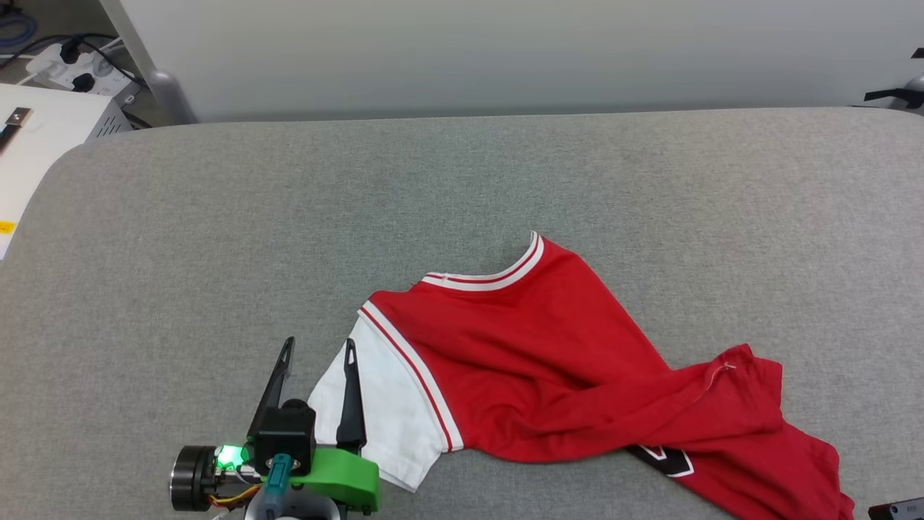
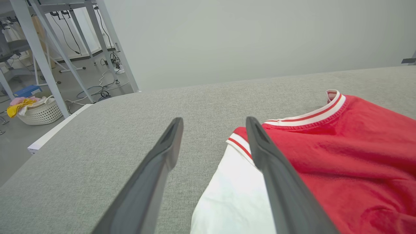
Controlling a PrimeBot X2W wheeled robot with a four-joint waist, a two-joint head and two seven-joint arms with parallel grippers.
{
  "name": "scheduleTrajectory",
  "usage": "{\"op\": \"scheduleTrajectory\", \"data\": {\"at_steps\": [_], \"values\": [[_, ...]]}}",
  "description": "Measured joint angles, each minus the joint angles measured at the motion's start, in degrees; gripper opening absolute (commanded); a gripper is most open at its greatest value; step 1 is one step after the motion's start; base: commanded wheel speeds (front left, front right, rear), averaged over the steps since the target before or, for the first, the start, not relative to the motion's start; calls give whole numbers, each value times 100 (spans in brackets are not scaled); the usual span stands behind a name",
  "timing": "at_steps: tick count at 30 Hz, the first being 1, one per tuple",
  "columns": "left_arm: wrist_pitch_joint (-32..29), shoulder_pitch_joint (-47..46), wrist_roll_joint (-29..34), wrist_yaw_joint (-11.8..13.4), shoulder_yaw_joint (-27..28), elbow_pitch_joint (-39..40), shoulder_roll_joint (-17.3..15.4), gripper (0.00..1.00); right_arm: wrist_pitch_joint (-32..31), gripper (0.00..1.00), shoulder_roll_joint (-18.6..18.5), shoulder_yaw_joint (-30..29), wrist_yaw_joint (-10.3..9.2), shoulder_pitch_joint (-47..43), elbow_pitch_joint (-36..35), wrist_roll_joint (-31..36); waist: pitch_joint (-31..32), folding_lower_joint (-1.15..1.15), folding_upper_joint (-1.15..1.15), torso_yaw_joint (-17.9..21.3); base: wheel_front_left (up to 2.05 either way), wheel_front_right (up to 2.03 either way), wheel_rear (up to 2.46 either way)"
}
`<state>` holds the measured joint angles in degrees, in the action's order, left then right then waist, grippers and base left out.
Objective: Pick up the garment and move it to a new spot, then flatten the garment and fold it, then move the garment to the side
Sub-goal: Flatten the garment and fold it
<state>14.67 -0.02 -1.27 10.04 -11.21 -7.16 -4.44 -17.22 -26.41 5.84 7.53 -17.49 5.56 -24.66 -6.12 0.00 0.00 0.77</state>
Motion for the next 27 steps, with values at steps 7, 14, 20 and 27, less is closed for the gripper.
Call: {"op": "scheduleTrajectory", "data": {"at_steps": [7, 14, 20, 27], "values": [[0, 2, 14, -2, 22, -3, -15, 100, 811, 100, 84, -252, 0, 307, -116, 97, 49, 0, 0, -33, 0, 0, 0], [0, 5, 23, -2, 23, 13, -27, 100, 1139, 100, 96, -833, -1, 786, -1223, 354, 111, 0, 0, -95, 0, 0, 0], [0, -2, 35, -3, -24, 46, -29, 100, 884, 100, -121, -642, -1, 1557, -1786, 432, 84, 0, 0, -222, 0, 0, 0], [0, -72, 54, -2, -58, 103, -31, 100, 250, 100, -735, 517, -1, 2921, -1784, 119, -86, 0, 0, -442, 0, 0, 0]]}}
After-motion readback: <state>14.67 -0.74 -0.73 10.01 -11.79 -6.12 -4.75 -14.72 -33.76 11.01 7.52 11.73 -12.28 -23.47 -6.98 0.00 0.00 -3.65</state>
